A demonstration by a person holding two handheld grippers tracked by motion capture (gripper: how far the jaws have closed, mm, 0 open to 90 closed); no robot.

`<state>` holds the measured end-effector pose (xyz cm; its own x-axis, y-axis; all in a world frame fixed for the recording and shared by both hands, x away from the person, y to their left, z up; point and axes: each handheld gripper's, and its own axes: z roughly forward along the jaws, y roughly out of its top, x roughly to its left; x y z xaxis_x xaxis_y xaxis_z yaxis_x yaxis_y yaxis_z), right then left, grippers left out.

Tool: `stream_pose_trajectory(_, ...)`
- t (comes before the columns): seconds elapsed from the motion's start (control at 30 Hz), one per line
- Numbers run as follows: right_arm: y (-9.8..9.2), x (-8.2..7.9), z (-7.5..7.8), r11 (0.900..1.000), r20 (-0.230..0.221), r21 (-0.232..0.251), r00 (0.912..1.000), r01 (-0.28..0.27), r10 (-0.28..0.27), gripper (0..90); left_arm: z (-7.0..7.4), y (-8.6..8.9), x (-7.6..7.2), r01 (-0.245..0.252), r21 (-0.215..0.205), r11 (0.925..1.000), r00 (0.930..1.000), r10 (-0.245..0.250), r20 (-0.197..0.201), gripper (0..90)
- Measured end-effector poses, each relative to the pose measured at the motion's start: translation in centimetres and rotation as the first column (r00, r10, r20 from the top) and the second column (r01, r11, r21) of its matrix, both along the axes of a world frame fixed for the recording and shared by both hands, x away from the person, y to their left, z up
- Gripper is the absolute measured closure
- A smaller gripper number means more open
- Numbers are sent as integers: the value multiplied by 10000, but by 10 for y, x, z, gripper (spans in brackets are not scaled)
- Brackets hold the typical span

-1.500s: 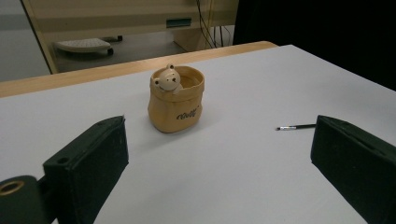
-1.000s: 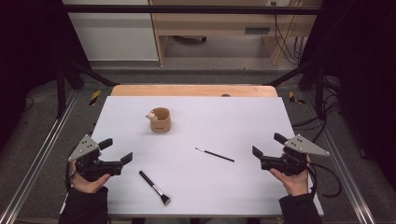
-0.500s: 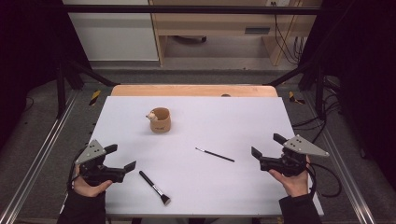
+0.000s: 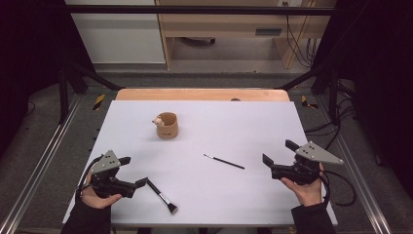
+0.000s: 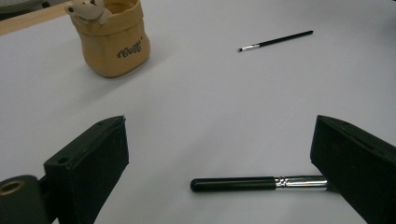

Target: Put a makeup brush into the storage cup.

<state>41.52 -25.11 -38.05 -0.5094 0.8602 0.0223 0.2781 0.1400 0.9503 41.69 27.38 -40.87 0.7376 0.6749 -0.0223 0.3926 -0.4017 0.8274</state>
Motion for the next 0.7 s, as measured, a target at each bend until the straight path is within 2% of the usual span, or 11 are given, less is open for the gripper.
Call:
stream_pose_trajectory(0.33,0,-1,0,10000,-46,77,10000,-25,25,68,-10,-12,0,724,554,9958,9966,-701,-425,38)
stream_pose_trajectory(0.47,1,0,-1,10000,-74,72,9999,-67,68,68,-13,-15,1,993,544,9936,9936,-961,-592,43)
stream_pose_trajectory(0.63,1,0,-1,9997,-154,159,9997,-185,187,67,-23,-21,4,1382,574,9887,9861,-1319,-1011,49)
stream_pose_trajectory(0.7,0,0,0,9989,-156,415,9996,-232,239,68,-26,-25,5,1590,737,9845,9824,-1503,-1108,58)
